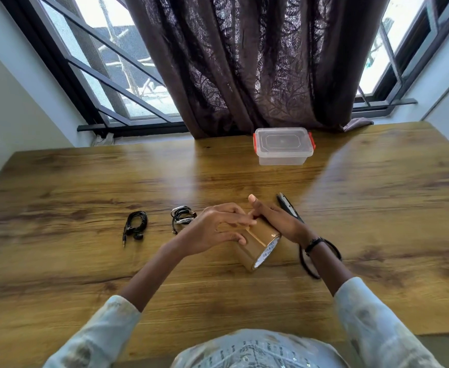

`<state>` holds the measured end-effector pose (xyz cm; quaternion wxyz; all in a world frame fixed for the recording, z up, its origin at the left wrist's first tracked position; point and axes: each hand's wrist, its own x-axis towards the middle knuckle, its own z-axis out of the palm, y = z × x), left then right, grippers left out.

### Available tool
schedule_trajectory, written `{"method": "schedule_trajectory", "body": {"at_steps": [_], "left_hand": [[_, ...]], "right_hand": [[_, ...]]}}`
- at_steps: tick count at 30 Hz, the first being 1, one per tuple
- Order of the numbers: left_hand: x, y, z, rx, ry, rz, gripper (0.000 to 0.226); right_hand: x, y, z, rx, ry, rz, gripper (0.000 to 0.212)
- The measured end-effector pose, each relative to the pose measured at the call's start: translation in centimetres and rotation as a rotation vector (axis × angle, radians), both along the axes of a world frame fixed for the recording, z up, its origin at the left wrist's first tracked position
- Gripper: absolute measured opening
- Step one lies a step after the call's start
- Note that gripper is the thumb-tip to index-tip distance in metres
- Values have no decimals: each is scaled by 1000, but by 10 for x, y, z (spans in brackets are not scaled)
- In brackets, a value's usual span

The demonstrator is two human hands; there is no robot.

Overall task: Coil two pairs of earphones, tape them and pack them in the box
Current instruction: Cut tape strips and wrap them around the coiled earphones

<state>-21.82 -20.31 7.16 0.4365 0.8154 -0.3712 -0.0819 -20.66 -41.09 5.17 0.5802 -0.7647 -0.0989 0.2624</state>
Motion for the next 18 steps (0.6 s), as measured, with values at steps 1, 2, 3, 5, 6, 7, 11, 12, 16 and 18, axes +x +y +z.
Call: {"method": "schedule_trajectory", "body": {"at_steps": [1, 2, 3, 5, 6, 7, 11, 12, 16, 18], "left_hand": [[0, -1, 0, -2, -14, -1, 34], [0, -2, 0, -9, -21, 2, 27], [-1, -2, 0, -21, -23, 4, 21], [-2, -4, -1, -42, -23, 6, 13], [-3, -4, -2, -52, -27, 8, 12], [-4, -5, -3, -61, -35, 12, 11], [-5, -5, -8, -66, -104, 24, 9], [-6, -6, -9, -62, -134, 16, 8], [-10, -9, -12, -50, -293, 8, 6], [-11, -11, -12, -56, -326, 28, 8]], "right_hand": [[2, 1, 2, 0, 8, 20, 67], [3, 1, 2, 3, 15, 37, 67], [5, 2, 1, 3, 23, 50, 67], [7, 4, 2, -1, 56, 63, 65], [7, 5, 2, -3, 76, 67, 64], [7, 7, 3, 2, 93, 68, 64], [10, 10, -4, 38, 52, 72, 68], [10, 10, -8, 49, 35, 66, 71], [6, 10, -18, 187, -93, -214, 65], [0, 9, -21, 254, -174, -531, 53]]}}
